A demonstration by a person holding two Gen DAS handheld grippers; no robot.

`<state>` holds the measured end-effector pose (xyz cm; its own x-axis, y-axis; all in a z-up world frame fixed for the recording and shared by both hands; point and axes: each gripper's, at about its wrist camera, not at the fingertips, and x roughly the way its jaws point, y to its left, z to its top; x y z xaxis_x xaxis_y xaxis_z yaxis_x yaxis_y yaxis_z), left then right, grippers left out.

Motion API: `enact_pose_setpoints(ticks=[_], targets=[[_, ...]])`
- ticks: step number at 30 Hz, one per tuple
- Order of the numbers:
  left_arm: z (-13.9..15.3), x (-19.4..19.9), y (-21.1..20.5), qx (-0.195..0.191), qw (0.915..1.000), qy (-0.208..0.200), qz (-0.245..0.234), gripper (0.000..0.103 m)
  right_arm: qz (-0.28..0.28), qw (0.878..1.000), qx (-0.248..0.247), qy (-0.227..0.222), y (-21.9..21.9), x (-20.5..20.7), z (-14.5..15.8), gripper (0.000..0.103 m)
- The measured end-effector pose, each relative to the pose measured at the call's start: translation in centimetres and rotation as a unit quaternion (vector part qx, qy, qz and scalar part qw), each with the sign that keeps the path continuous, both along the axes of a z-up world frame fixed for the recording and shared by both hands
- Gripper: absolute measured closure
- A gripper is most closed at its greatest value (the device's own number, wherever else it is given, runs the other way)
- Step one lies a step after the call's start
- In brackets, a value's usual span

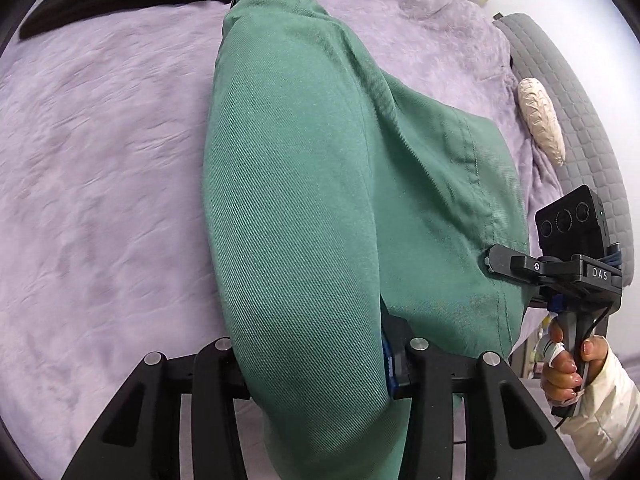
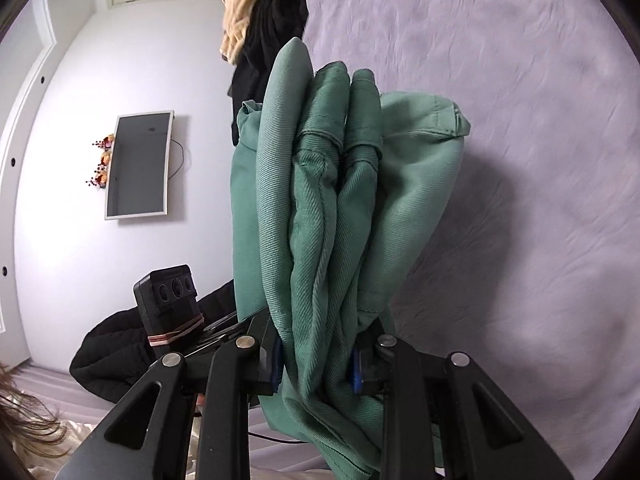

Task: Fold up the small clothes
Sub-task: 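Grasp the shirt's folded side edge with the right gripper and lift it, then lay the shirt edge down with the right gripper and straighten the bundle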

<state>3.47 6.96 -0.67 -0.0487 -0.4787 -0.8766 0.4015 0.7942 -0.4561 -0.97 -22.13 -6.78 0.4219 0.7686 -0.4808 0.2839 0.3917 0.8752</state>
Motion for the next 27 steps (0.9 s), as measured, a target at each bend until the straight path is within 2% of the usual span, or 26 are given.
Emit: enact_pose_setpoints(ticks=[3, 4, 6, 7, 8, 10, 12, 13, 16, 19, 21, 23, 25, 27], targets=[[-1.5, -0.5, 3.2, 0.03, 0.9995, -0.001, 0.004, 0.057, 0.013, 0.999, -0.025, 0.041, 3.2, 1.0, -2.9, 0.074], [-2.2, -0.8, 4.0, 0.044, 0.999, -0.005, 0.005, 0.056, 0.015, 0.996, -0.052, 0.072, 3.9, 1.4, -4.1, 0.073], [-4.4, -0.9, 5.8, 0.086, 0.9962, 0.0, 0.012, 0.054, 0.017, 0.987, -0.118, 0.108, 4.4, 2.0, -4.6, 0.064], [-5.1, -0.9, 6.9, 0.089, 0.9958, 0.013, 0.016, 0.052, 0.016, 0.982, -0.148, 0.113, 4.5, 2.1, -4.0, 0.055], [-5.1, -0.9, 8.0, 0.076, 0.9965, 0.022, 0.027, 0.05, 0.018, 0.977, -0.179, 0.111, 4.7, 2.2, -3.1, 0.052], [-3.8, -1.3, 9.6, 0.055, 0.9978, 0.01, 0.036, 0.05, 0.028, 0.963, -0.245, 0.108, 5.1, 2.3, -1.1, 0.052], [-2.2, -1.8, 10.2, 0.064, 0.9975, -0.021, 0.024, 0.05, 0.025, 0.951, -0.29, 0.102, 5.6, 2.2, 0.7, 0.052], [-1.6, -2.1, 10.6, 0.067, 0.9971, -0.032, 0.019, 0.05, 0.022, 0.949, -0.299, 0.096, 5.7, 1.8, 1.3, 0.053], [0.0, -3.1, 11.6, 0.052, 0.998, -0.037, 0.007, 0.05, 0.029, 0.952, -0.3, 0.055, 6.4, 0.8, 3.2, 0.078], [1.3, -5.0, 11.8, 0.023, 0.9988, -0.037, -0.025, 0.05, 0.072, 0.948, -0.311, 0.023, 8.8, 1.2, 4.3, 0.082], [1.1, -6.5, 10.4, 0.01, 0.9982, -0.027, -0.053, 0.05, 0.103, 0.937, -0.333, 0.021, 10.9, 1.8, 4.1, 0.082], [0.5, -8.1, 9.7, 0.019, 0.997, -0.018, -0.073, 0.05, 0.113, 0.928, -0.354, 0.029, 11.2, 2.2, 3.0, 0.082], [-0.3, -9.3, 9.4, 0.039, 0.9949, -0.035, -0.087, 0.05, 0.105, 0.922, -0.37, 0.045, 10.4, 3.0, 1.8, 0.083], [-0.8, -10.4, 9.1, 0.062, 0.9914, -0.058, -0.1, 0.05, 0.103, 0.92, -0.373, 0.062, 9.3, 4.0, 0.0, 0.092]])
